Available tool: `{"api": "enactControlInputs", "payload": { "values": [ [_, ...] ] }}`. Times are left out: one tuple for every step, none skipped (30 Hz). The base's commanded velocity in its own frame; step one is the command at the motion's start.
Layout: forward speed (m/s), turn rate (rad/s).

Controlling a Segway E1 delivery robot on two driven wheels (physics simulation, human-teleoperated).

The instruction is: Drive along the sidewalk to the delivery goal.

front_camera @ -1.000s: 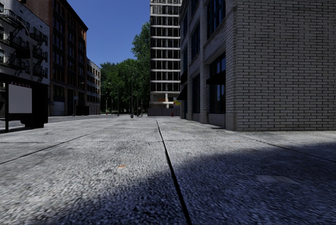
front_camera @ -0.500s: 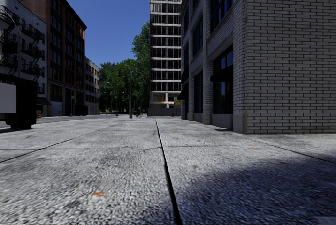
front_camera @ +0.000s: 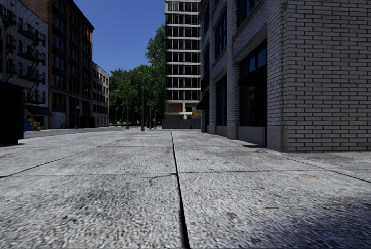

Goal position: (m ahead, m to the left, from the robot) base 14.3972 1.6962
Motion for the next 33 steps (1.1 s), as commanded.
{"api": "enactControlInputs", "payload": {
  "values": [
    [1.79, 0.0],
    [1.79, 0.0],
    [1.79, 0.0],
    [1.79, 0.0],
    [1.79, 0.0],
    [1.79, 0.0],
    [1.79, 0.05],
    [1.79, 0.3],
    [1.79, 0.35],
    [1.79, 0.36],
    [1.79, 0.36],
    [1.79, 0.11],
    [1.79, 0.11],
    [1.79, 0.02],
    [1.79, 0.0],
    [1.79, 0.0],
    [1.79, 0.0],
    [1.79, 0.0],
    [1.79, 0.0],
    [1.79, 0.0],
    [1.79, 0.0],
    [1.79, 0.0],
    [1.79, 0.0],
    [1.79, 0.0],
    [1.79, 0.0],
    [1.79, 0.0],
    [1.79, 0.0],
    [1.79, 0.0],
    [1.79, 0.0],
    [1.79, 0.0],
    [1.79, 0.0],
    [1.79, 0.0],
    [1.79, 0.0]
  ]
}}
